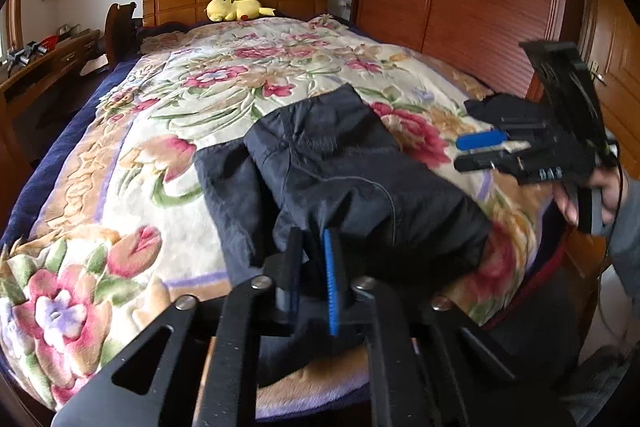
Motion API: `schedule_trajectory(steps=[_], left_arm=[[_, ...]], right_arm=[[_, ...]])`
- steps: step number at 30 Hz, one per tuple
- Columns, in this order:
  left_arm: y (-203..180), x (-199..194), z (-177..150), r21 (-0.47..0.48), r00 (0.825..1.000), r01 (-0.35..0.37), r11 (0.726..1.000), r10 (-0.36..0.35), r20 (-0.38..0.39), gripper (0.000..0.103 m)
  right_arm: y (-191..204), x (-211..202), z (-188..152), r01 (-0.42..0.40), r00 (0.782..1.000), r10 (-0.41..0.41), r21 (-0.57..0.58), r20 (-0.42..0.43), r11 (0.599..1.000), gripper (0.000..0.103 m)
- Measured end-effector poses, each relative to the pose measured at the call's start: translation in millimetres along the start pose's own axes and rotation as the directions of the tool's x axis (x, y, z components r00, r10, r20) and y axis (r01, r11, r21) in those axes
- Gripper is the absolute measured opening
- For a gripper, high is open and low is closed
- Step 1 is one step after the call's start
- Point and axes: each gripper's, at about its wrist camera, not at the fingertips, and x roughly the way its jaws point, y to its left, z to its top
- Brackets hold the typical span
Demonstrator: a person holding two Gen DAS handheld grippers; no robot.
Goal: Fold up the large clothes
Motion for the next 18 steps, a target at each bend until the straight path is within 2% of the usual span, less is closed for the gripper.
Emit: schedule_trajectory(steps=[3,5,7,9,11,14,15,17,18], left_arm=[[5,-14,-9,-0.029,1.000,-0.011,1.000,0.012,0.029,0.007],[13,-28,-16,-0.058,0.998,-0.033,0.998,0.037,0.059,0.001],[25,-42,-27,-0.091,0.994,-0.071,0.993,0.078,0.076,0.000],[37,-44,-38,-0.122,0.996,-0.074,0.990,0.080,0.045,0.000],[45,-44,-47,-0.143,0.994,-0.107,0.984,0.111,0.022,0.000],[52,-47,-49,-0.176,0.992,-0.118,0.977,0.122,0.013,0.001],[53,-47,-48,-0.183,0.993,-0.117,0.976,0.121,0.013,0.002],[53,-49,-42,-0.187,0.995,-0.096,0.978,0.101,0.015,0.019],[50,-50,-38,-0.180,0.997,-0.072,0.981,0.078,0.025,0.022]], right_arm=[[1,7,3,-0.016,1.000,0.016,0.010,-0.009,1.000,0.044],[3,12,6,-0.026,1.000,0.026,0.006,-0.016,1.000,0.044],[9,18,11,-0.033,0.999,0.032,-0.015,-0.019,0.999,0.044],[17,24,18,-0.053,0.998,0.052,-0.041,-0.019,0.998,0.044],[22,34,27,-0.069,0.997,0.067,-0.057,-0.028,0.996,0.044],[26,44,39,-0.087,0.996,0.085,-0.062,-0.029,0.994,0.044],[28,45,42,-0.088,0.996,0.086,-0.064,-0.027,0.994,0.044],[30,48,45,-0.089,0.996,0.088,-0.072,-0.022,0.993,0.044],[31,48,44,-0.088,0.996,0.087,-0.078,-0.019,0.993,0.044]])
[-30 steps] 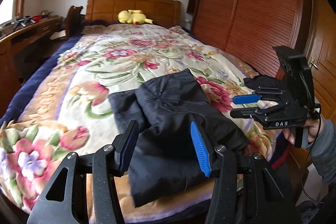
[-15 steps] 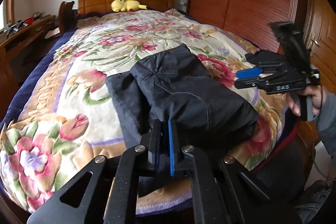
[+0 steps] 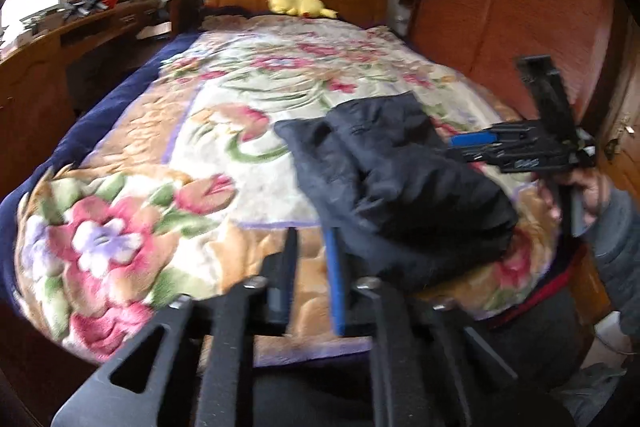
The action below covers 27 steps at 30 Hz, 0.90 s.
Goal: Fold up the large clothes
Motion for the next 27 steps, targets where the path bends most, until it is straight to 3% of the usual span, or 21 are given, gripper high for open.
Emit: schedule_trajectory(steps=[3,6,12,17,19,21,22,23,27], left_arm=[[-15,-1,11,0.043,0.999,0.026,0.999,-0.027,0.019,0.031],[-30,4,21,0.089,0.998,0.050,0.995,-0.052,0.019,0.034],[-51,41,26,0.180,0.997,0.045,0.983,-0.032,-0.072,0.036],[-44,72,18,0.163,0.984,0.079,0.983,-0.051,-0.169,0.036],[-45,76,13,0.165,0.984,0.081,0.983,-0.053,-0.171,0.036],[-49,72,11,0.189,0.988,0.080,0.979,-0.053,-0.146,0.030],[-51,69,10,0.202,0.989,0.084,0.976,-0.057,-0.136,0.017],[-52,67,9,0.205,0.990,0.077,0.976,-0.052,-0.128,0.012],[-47,51,14,0.179,0.998,0.057,0.982,-0.049,-0.049,0.009]], right_arm=[[2,-2,-6,0.019,1.000,-0.019,-0.030,0.002,0.999,0.044],[3,-6,-16,0.051,0.999,-0.051,-0.062,0.000,0.997,0.044],[-4,-24,-28,0.069,0.998,-0.069,-0.052,0.002,0.996,0.044],[-12,-31,-35,0.080,0.997,-0.080,-0.025,-0.002,0.996,0.044],[-14,-32,-37,0.078,0.997,-0.078,-0.013,-0.004,0.997,0.044],[-15,-30,-38,0.079,0.997,-0.079,-0.005,-0.007,0.997,0.044],[-16,-29,-38,0.078,0.997,-0.078,-0.001,-0.009,0.997,0.044],[-16,-27,-38,0.075,0.997,-0.075,0.002,-0.010,0.997,0.044],[-19,-23,-37,0.068,0.998,-0.068,0.012,-0.013,0.998,0.044]])
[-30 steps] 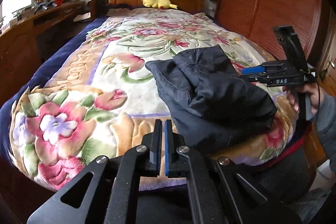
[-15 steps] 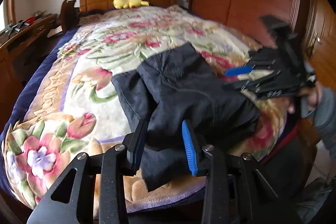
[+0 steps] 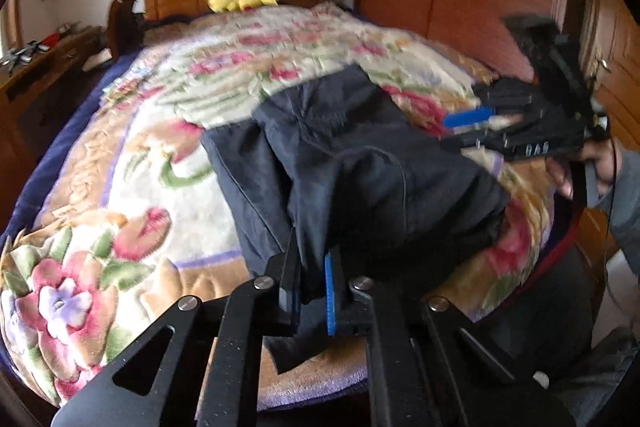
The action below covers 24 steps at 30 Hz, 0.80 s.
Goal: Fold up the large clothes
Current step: 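Grasp the folded black jacket bundle with both tools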
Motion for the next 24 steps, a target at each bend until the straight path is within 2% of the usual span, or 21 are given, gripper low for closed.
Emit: schedule_trajectory(steps=[3,5,9,10,13,16,20,24], left_arm=[[10,-18,-2,-0.046,0.998,-0.008,0.999,0.011,0.058,0.009],[18,-26,-8,-0.066,0.997,-0.014,0.998,0.019,0.069,0.009],[46,-20,-29,-0.140,0.999,-0.045,0.989,0.048,0.014,0.009],[48,-15,-34,-0.144,0.999,-0.047,0.988,0.045,-0.014,0.009],[45,-13,-39,-0.161,1.000,-0.024,0.987,0.021,-0.022,0.011],[42,-19,-42,-0.175,1.000,-0.026,0.984,0.023,-0.017,0.016],[39,-28,-48,-0.192,1.000,-0.015,0.981,0.012,-0.021,0.035],[32,-40,-55,-0.185,0.999,-0.030,0.982,0.027,-0.020,0.039]], right_arm=[[0,-1,1,-0.008,1.000,0.008,0.009,0.000,1.000,0.044],[1,-1,1,-0.006,1.000,0.006,0.003,0.003,1.000,0.044],[6,2,0,-0.036,0.999,0.036,0.000,0.008,0.999,0.044],[7,5,-1,-0.047,0.999,0.047,0.000,0.003,0.999,0.044],[11,17,-5,-0.052,0.999,0.052,0.001,-0.015,0.999,0.044],[7,32,-11,-0.073,0.997,0.074,0.041,-0.021,0.997,0.044],[-8,41,-13,-0.121,0.992,0.125,0.106,-0.025,0.987,0.044],[-15,39,-9,-0.124,0.991,0.128,0.109,-0.028,0.986,0.044]])
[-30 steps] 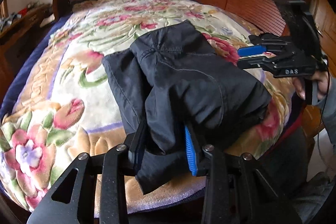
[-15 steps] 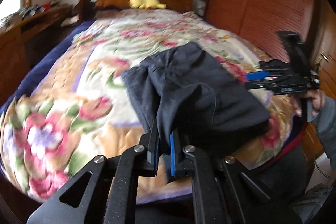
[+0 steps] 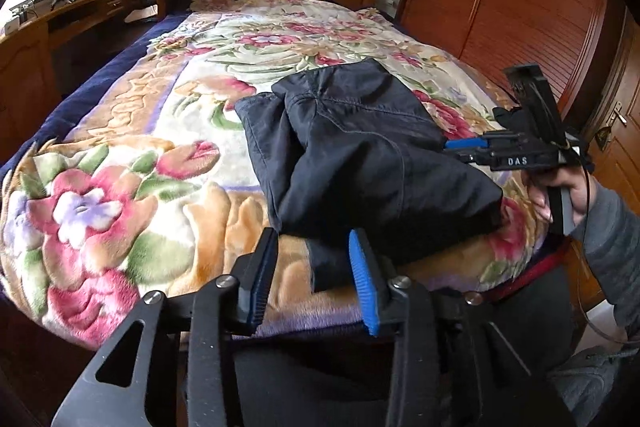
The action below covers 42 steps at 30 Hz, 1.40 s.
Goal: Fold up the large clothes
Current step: 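Grasp the folded black jacket bundle with both tools, then lift the bundle with both tools and carry it off the bed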
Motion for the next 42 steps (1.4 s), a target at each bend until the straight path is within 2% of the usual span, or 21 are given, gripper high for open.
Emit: schedule_trajectory(steps=[5,8,15,25,28,30,34,39,41,42], left_arm=[[-5,0,-4,-0.005,1.000,-0.011,1.000,0.011,-0.004,0.046],[-10,5,-4,0.018,0.999,-0.037,0.999,0.037,-0.017,0.047],[-11,10,-5,0.016,0.999,-0.033,0.999,0.034,-0.030,0.049],[-13,32,-9,-0.003,0.998,-0.005,1.000,0.005,-0.060,0.049],[-17,44,-11,-0.010,0.997,0.013,1.000,-0.014,-0.076,0.049],[-18,50,-12,-0.014,0.996,0.013,1.000,-0.014,-0.085,0.049],[-15,63,-16,-0.043,0.995,0.018,0.999,-0.022,-0.099,0.049],[-11,65,-21,-0.067,0.998,0.031,0.997,-0.035,-0.059,0.048],[-9,65,-21,-0.070,0.997,0.051,0.996,-0.054,-0.049,0.035],[-7,65,-21,-0.074,0.997,0.060,0.995,-0.064,-0.044,0.032]], right_arm=[[3,-3,3,0.047,0.999,-0.047,-0.022,0.009,0.999,0.044],[3,-6,6,0.063,0.998,-0.063,-0.020,0.015,0.998,0.044],[-6,-4,13,0.109,0.994,-0.108,-0.018,0.028,0.994,0.047],[-53,38,51,0.170,0.985,-0.171,0.044,0.020,0.984,0.054],[-64,57,63,0.175,0.985,-0.175,0.050,-0.005,0.983,0.060],[-70,68,70,0.158,0.987,-0.157,0.064,-0.017,0.985,0.066],[-88,92,81,0.123,0.991,-0.115,0.123,-0.067,0.985,0.084],[-106,125,85,0.015,0.991,0.015,0.221,-0.135,0.975,0.090],[-107,135,86,-0.024,0.986,0.062,0.239,-0.154,0.971,0.090],[-105,139,86,-0.039,0.985,0.078,0.241,-0.155,0.970,0.090]])
